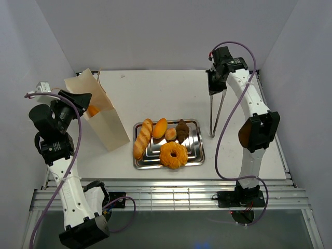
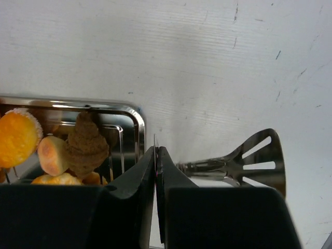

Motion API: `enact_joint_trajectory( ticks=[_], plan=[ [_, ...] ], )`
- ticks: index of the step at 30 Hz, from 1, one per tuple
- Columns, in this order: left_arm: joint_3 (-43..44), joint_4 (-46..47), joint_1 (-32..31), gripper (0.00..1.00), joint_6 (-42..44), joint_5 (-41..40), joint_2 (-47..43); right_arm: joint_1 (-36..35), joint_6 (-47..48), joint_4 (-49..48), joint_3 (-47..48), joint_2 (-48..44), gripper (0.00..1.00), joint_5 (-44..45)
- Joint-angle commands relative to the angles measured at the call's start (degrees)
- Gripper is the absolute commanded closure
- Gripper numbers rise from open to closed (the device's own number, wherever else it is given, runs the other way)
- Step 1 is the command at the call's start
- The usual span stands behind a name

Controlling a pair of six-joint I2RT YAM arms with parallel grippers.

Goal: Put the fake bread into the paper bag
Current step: Pick up the clamp at the center of the board, then place the clamp at the center of the board.

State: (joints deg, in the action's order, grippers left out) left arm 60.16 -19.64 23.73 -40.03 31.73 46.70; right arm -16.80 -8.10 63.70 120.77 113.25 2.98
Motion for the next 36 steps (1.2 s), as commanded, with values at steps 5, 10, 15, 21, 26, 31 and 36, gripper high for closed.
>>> enact_joint_trajectory(
  ticks=[5, 10, 15, 21, 26, 31, 36],
  plan=[
    [-1.45, 1.27, -0.17, 0.51, 1.45, -0.7, -0.03, 0.19, 2.91, -3.49, -2.03, 8.3, 0.92, 1.94],
    [-3.73, 2.59, -0.17, 0.51, 0.74, -0.26, -0.12, 0.8, 3.61, -10.25, -6.32, 8.39, 0.92, 3.17],
    [-3.74, 2.24, -0.17, 0.51, 1.18, -0.61, 0.06, 1.42, 3.7, -15.8, -11.17, 9.0, 0.92, 2.38],
    [-4.53, 2.5, -0.08, 0.51, 1.01, -0.35, 0.41, 1.86, 3.53, -19.13, -10.38, 12.43, 0.91, 2.11],
    [-3.39, 2.15, -0.17, 0.51, 1.18, 0.18, 0.76, 1.94, 2.91, -24.05, -12.48, 11.99, 0.88, 2.03],
    [-3.38, 1.53, -0.17, 0.51, 1.45, 0.27, 0.41, 2.12, 2.82, -24.41, -11.18, 14.19, 0.84, 0.01],
    [-2.24, 0.65, -0.17, 0.51, 1.89, 0.0, 0.59, 2.12, 2.3, -24.85, -10.55, 16.39, 0.74, -0.78]
  ],
)
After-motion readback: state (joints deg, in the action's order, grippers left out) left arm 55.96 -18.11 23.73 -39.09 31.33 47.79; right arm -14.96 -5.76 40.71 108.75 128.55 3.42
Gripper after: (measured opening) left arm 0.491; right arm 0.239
